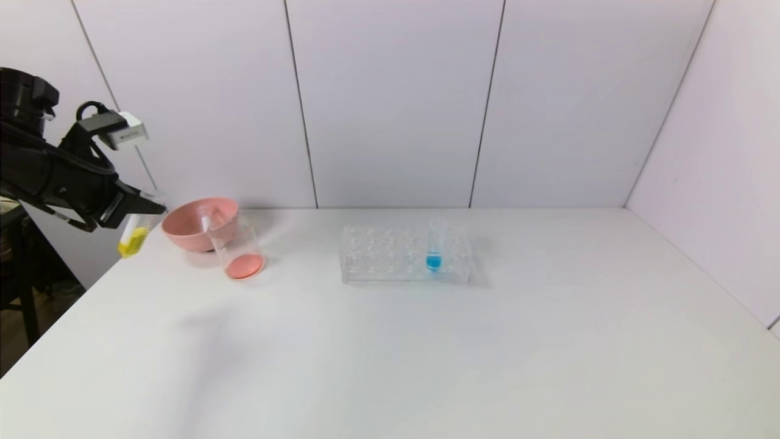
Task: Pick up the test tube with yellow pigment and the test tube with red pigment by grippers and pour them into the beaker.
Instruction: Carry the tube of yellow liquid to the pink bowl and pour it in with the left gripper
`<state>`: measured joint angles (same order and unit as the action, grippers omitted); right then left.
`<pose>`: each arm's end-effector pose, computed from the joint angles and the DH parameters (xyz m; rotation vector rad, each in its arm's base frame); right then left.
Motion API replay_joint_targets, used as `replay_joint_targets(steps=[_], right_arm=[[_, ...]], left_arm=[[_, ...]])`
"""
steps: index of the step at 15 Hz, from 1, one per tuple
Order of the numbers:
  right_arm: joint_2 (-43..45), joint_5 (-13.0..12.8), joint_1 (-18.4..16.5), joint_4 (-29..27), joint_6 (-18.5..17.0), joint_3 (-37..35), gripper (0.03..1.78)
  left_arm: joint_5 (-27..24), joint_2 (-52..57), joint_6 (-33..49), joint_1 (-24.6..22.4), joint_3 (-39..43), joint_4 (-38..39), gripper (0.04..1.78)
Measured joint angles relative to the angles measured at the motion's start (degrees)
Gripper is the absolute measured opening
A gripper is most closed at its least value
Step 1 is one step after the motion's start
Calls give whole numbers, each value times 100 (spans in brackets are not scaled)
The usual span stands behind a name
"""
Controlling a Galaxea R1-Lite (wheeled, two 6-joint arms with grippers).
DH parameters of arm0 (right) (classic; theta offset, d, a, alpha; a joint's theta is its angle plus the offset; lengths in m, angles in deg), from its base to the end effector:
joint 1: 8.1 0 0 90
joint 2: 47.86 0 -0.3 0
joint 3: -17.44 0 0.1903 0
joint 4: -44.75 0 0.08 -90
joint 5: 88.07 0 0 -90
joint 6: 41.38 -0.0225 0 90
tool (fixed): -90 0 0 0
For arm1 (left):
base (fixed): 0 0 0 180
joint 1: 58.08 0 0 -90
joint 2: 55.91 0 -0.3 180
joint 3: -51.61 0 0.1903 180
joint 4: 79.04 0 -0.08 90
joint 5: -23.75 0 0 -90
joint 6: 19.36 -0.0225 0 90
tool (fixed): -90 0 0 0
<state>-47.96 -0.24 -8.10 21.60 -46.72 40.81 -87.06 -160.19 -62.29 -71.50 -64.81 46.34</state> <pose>-0.0227 -0.0009 0.0759 0.0932 -0.0039 -0.0377 0.3273 0.0699 0.2625 0.4982 0.6203 -0.3773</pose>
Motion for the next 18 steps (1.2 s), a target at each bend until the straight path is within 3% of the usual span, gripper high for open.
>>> replay_joint_targets(steps=[8, 18], right_arm=[[0, -2, 0, 2, 2, 0, 171], [0, 0, 0, 0, 0, 0, 171]], left_arm=[[1036, -783, -461, 750, -1925, -1731, 42], [2621, -1267, -1365, 1369, -2139, -1946, 42]])
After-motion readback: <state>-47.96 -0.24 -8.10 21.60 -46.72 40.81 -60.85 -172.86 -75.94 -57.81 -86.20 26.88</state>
